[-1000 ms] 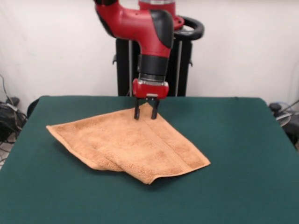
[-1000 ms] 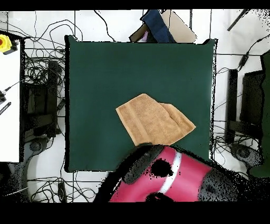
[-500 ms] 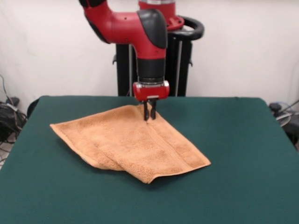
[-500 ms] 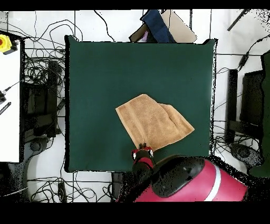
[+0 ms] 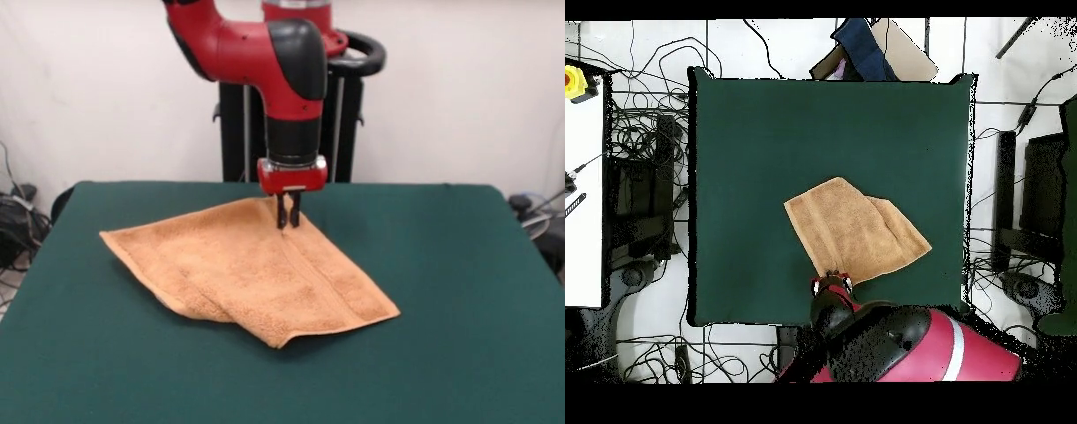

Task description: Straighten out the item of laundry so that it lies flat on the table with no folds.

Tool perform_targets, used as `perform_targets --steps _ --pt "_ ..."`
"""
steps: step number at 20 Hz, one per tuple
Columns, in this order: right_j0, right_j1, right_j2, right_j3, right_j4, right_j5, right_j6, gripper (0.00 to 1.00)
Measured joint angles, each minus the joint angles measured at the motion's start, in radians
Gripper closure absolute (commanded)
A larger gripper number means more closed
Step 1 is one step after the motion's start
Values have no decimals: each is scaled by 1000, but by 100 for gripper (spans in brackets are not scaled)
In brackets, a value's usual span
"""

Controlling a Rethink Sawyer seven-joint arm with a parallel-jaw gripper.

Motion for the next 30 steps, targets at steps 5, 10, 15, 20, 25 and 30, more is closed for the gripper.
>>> perform_targets --steps 5,10,15,20,25,30 --pt "5 -2 21 18 58 1 6 100" --pt "29 -6 58 53 145 -7 54 100" --pt "67 3 138 103 221 -32 177 100" --pt "136 18 235 162 287 -34 359 100" --pt "217 19 290 197 326 -34 509 100" --pt "297 20 315 196 345 -34 613 100"
